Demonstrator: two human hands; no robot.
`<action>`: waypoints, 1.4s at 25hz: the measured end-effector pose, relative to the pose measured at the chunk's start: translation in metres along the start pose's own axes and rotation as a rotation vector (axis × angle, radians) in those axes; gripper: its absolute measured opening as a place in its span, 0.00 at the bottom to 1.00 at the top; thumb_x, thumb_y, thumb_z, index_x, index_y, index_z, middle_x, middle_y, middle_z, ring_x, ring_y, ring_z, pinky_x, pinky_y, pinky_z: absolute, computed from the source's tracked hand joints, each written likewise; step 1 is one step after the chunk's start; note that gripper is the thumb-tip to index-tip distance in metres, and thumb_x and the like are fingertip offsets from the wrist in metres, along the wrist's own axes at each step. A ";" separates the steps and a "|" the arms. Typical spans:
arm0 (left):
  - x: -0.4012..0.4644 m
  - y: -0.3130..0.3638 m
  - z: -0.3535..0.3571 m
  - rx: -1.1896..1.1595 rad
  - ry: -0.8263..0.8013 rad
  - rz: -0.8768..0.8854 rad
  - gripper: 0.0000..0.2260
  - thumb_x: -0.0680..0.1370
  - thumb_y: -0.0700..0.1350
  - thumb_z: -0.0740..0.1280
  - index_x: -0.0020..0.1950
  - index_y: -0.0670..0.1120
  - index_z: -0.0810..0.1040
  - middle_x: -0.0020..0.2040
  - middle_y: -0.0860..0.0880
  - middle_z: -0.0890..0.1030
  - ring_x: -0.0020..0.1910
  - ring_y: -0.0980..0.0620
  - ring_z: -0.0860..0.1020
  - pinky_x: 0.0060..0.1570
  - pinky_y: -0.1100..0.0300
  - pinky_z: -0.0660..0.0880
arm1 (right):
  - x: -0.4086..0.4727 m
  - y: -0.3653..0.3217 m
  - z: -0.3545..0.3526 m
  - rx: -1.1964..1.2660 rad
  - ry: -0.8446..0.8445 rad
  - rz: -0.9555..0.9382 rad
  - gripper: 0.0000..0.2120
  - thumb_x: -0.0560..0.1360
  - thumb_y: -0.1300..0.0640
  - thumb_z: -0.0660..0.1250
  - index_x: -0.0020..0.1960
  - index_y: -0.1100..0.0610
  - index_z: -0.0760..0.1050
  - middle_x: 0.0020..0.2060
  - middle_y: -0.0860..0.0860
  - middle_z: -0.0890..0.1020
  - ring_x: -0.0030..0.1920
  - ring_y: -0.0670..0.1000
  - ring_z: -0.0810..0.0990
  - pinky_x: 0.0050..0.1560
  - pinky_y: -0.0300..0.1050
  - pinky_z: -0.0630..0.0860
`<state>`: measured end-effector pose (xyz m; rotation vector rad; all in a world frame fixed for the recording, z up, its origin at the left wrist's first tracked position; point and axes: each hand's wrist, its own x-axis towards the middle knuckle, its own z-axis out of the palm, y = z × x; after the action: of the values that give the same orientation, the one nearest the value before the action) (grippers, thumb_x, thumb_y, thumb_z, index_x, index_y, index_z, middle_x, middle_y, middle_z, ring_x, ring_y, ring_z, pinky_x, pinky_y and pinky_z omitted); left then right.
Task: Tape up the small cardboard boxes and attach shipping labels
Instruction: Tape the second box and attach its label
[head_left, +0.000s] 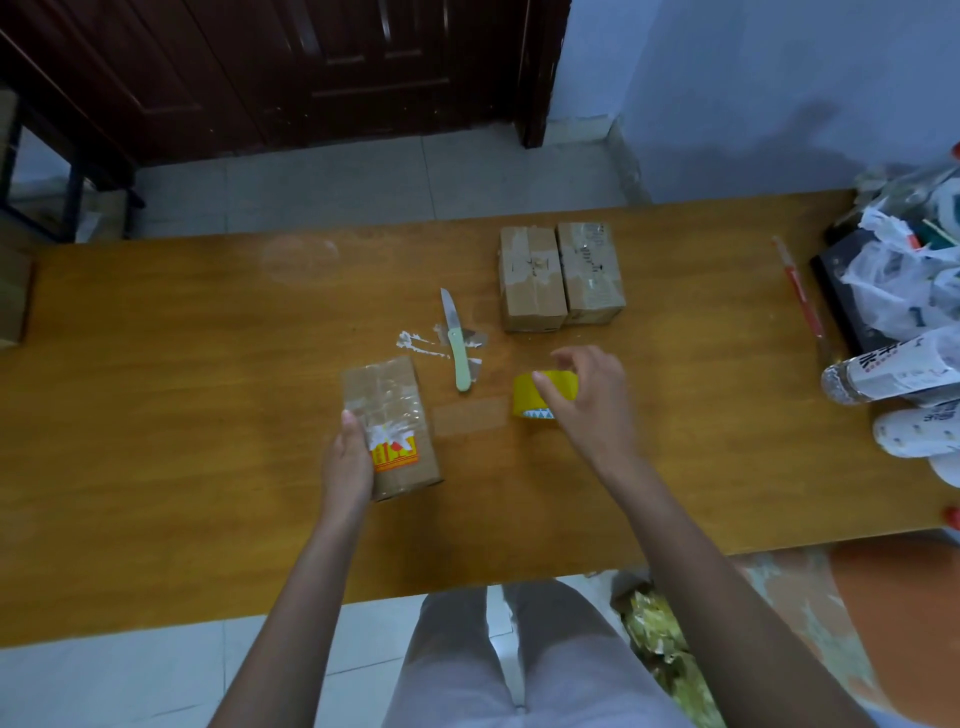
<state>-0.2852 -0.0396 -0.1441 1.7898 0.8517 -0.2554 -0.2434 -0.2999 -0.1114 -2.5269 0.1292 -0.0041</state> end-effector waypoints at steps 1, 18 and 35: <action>0.006 -0.008 -0.002 0.028 0.024 -0.001 0.26 0.84 0.59 0.47 0.62 0.46 0.78 0.57 0.45 0.80 0.61 0.43 0.76 0.54 0.56 0.68 | 0.005 0.006 0.001 -0.051 -0.011 -0.014 0.19 0.76 0.44 0.67 0.58 0.56 0.77 0.52 0.50 0.79 0.55 0.51 0.74 0.55 0.46 0.73; 0.033 -0.035 0.006 0.306 0.185 0.168 0.19 0.84 0.47 0.57 0.61 0.33 0.75 0.60 0.32 0.73 0.62 0.38 0.69 0.58 0.53 0.62 | 0.036 0.021 0.031 0.003 -0.217 0.215 0.28 0.66 0.34 0.72 0.30 0.53 0.61 0.25 0.47 0.65 0.27 0.47 0.62 0.27 0.44 0.55; 0.046 -0.014 -0.002 0.351 0.218 0.172 0.25 0.79 0.49 0.66 0.69 0.34 0.69 0.66 0.36 0.71 0.66 0.38 0.68 0.65 0.50 0.65 | -0.006 -0.019 0.003 0.730 -0.197 0.202 0.25 0.61 0.43 0.77 0.26 0.49 0.60 0.23 0.41 0.62 0.26 0.42 0.61 0.27 0.34 0.60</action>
<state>-0.2613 -0.0159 -0.1789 2.2372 0.8359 -0.1015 -0.2477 -0.2823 -0.1035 -1.7658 0.2514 0.2351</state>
